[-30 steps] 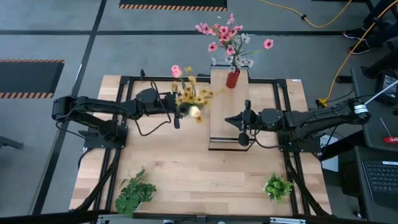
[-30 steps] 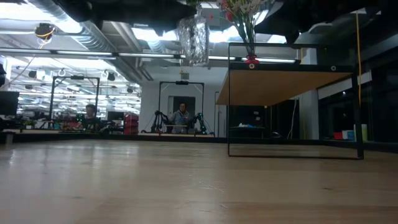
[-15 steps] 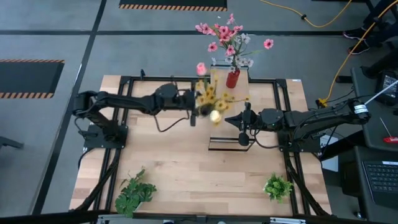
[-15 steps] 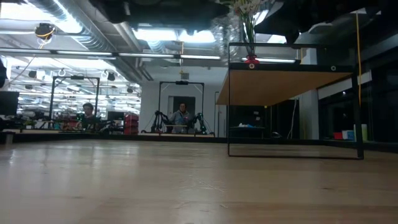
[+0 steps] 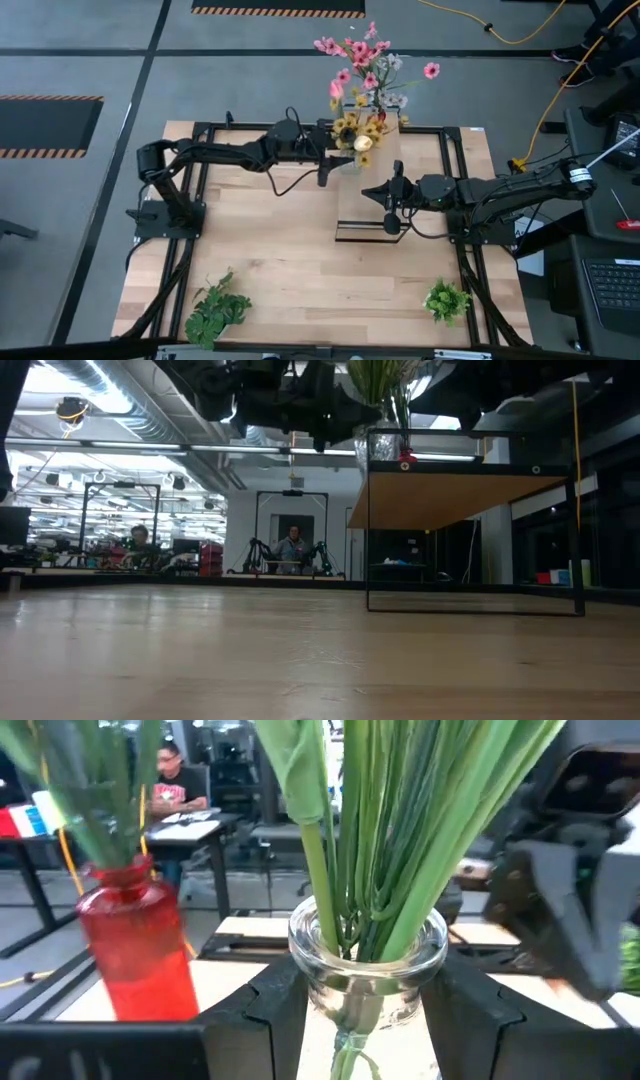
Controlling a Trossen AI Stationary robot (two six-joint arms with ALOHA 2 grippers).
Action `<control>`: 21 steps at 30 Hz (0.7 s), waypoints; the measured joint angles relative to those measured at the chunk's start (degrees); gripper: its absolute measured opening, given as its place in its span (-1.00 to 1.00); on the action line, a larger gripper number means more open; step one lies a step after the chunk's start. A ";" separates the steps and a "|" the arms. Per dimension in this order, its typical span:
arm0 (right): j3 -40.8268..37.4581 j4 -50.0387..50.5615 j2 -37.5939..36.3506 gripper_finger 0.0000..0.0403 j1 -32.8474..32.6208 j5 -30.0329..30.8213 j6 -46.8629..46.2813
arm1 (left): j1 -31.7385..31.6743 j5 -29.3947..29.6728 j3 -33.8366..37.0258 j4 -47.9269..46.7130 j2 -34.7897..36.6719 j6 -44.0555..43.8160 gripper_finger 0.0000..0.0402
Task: Pick and place flowers into a vace then onto a shelf
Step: Put the transparent vase on the shelf
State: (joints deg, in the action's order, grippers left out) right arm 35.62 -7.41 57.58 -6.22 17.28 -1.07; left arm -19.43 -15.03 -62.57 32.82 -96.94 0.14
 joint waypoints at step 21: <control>0.00 0.01 0.00 -0.98 0.00 0.00 0.01 | 0.36 -1.61 0.02 -3.09 0.15 0.58 -0.11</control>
State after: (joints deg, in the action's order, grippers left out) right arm 35.62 -7.40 57.58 -6.22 17.28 -1.06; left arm -19.07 -16.64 -62.54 29.73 -96.79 0.73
